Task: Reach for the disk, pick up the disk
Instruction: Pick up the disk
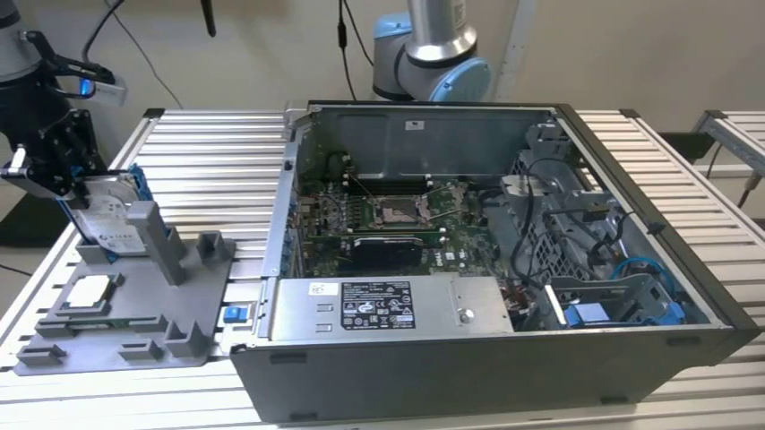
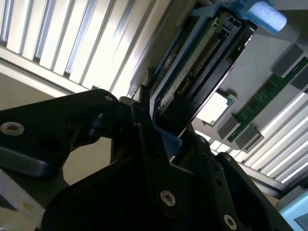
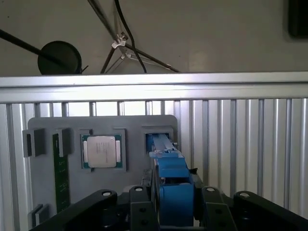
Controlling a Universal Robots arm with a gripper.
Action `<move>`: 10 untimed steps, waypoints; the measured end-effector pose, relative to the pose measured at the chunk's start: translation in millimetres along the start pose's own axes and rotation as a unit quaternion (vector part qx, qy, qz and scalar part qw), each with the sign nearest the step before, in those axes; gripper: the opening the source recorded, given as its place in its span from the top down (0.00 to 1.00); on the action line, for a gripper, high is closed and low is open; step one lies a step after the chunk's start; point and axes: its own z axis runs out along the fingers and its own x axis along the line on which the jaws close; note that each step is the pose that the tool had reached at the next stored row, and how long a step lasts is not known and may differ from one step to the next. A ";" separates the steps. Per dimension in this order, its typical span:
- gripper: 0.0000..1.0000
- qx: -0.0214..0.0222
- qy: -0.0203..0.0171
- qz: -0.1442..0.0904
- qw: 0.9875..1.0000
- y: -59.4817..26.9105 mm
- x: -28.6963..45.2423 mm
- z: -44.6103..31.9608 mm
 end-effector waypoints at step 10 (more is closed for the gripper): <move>0.00 0.000 0.000 0.000 1.000 0.0 0.0 3.2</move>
